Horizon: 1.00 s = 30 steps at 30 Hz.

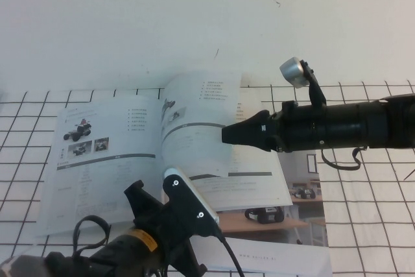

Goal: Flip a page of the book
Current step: Open the closed book

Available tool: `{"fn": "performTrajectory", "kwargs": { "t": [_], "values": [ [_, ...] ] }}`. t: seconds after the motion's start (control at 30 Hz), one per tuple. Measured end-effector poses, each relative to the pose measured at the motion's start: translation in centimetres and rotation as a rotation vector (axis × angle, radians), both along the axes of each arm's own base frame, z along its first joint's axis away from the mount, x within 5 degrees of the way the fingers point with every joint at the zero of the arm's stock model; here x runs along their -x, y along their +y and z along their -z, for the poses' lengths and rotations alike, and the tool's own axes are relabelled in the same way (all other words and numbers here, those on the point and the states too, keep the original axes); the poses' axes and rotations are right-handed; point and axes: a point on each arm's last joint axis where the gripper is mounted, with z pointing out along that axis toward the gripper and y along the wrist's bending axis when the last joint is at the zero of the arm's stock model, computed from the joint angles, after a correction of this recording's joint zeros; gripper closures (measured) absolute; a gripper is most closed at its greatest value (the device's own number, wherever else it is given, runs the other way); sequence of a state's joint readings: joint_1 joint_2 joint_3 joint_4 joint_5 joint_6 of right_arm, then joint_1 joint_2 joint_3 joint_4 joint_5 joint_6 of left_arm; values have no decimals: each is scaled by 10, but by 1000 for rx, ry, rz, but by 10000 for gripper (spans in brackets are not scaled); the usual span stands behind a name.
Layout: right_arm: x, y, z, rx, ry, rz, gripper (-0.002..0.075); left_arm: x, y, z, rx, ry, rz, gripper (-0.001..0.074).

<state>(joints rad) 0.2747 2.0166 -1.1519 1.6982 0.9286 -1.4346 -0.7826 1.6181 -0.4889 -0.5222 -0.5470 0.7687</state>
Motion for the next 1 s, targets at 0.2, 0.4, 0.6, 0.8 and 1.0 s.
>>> {"fn": "performTrajectory", "kwargs": {
  "t": [0.2, 0.4, 0.6, 0.8, 1.0],
  "values": [
    [3, 2, -5, -44, -3, -44, 330, -6, 2, -3, 35, -60, -62, 737],
    [10, 5, -12, -119, -31, -134, 331, -9, 3, -8, 65, -109, -93, 737],
    [13, 6, -15, -145, -60, -169, 330, -10, 5, -8, 91, -103, -136, 737],
    [13, 6, -15, -146, -62, -171, 330, -7, -1, -12, 104, -148, -103, 737],
    [13, 6, -16, -146, -64, -171, 330, 10, -21, -14, 81, -191, 29, 737]
  ]
}}
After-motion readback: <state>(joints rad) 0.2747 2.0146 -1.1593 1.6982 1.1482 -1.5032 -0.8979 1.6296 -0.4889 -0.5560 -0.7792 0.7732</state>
